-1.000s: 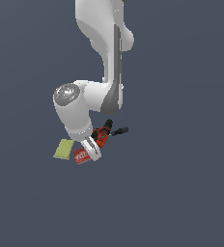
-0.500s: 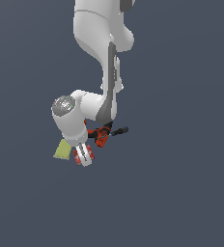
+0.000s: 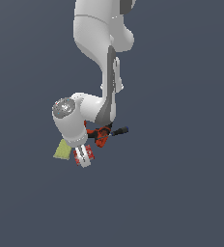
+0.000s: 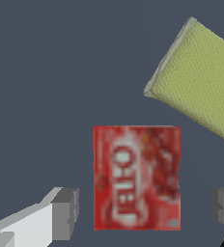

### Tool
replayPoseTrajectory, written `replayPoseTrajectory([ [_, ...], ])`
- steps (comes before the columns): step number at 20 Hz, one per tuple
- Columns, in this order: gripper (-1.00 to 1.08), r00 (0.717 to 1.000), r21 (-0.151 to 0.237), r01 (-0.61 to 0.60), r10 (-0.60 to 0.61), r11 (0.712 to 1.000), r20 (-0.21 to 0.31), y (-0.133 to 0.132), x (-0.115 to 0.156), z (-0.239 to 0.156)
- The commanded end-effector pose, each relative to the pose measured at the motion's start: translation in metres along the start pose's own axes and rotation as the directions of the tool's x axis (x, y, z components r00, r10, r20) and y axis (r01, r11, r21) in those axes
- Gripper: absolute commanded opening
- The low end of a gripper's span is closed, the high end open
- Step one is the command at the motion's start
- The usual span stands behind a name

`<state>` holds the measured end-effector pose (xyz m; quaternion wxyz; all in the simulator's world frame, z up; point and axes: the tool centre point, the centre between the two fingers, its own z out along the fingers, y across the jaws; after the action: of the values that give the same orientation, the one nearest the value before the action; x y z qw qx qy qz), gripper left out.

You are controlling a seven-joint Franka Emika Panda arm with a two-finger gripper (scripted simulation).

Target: Pick up a designated object from a clutter of objects.

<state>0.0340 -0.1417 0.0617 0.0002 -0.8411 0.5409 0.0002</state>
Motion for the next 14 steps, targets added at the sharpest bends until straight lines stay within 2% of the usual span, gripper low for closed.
replayPoseTrajectory([
  [1, 1.00, 1.000, -0.001, -0.001, 0.001, 1.000, 0.000, 0.001, 0.000, 0.007],
  [8, 1.00, 1.000, 0.000, -0.005, 0.005, 1.000, 0.000, 0.001, 0.000, 0.040],
  [13, 1.00, 1.000, 0.000, -0.005, 0.005, 1.000, 0.000, 0.001, 0.000, 0.046],
  [14, -1.00, 1.000, 0.000, -0.005, 0.005, 1.000, 0.000, 0.001, 0.000, 0.046],
])
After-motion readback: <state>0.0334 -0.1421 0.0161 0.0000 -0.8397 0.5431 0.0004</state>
